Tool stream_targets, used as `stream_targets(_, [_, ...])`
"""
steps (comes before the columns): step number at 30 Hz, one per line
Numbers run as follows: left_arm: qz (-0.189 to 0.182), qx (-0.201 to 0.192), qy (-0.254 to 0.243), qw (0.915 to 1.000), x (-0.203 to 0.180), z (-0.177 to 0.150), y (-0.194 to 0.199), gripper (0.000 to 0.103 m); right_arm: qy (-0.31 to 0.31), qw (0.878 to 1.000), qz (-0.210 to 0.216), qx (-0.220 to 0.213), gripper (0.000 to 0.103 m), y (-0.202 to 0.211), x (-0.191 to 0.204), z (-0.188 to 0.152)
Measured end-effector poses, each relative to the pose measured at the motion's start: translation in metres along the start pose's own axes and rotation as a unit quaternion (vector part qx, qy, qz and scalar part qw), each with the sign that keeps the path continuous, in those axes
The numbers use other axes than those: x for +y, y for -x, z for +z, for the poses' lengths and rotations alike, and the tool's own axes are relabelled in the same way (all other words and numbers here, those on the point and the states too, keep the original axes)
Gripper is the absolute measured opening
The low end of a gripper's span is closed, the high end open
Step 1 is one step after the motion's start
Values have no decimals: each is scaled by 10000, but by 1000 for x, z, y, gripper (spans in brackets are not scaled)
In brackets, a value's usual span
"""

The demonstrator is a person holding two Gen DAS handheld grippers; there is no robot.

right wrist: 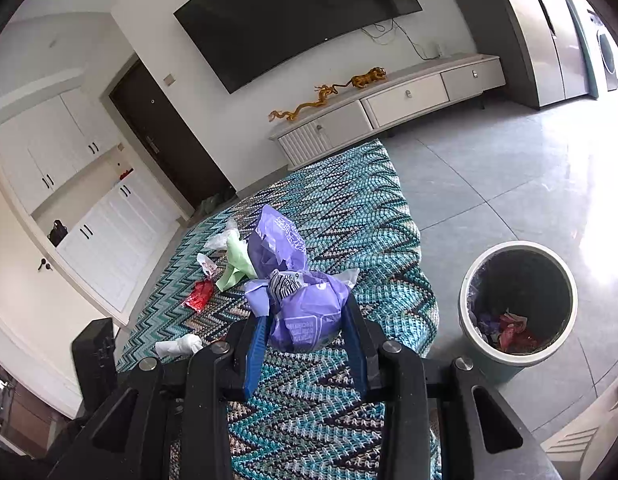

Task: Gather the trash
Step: 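Carry both bags over the trash bin and open both grippers to drop them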

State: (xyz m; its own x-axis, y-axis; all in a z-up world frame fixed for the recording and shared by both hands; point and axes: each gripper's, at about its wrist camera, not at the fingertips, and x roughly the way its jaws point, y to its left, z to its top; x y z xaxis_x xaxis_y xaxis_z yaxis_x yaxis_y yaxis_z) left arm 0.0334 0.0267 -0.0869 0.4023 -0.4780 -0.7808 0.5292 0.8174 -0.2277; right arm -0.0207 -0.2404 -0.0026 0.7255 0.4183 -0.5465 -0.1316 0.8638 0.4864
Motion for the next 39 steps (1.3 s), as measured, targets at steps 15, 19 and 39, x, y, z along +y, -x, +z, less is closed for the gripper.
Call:
stream_targets(15, [444,-224,103,9987,-15,31,11,29,8,9997,38,-226,33,21,-26,-5])
stream_targets(19, [374,-347,-107,9986,-37,56,17,29,-156,9991,-30,-403,33,34,-47,-3])
stream_targets(39, [-565,374,-854,9940,-179,204,-161,32,-1004,9850,-1398,-154,35,4,-190,30])
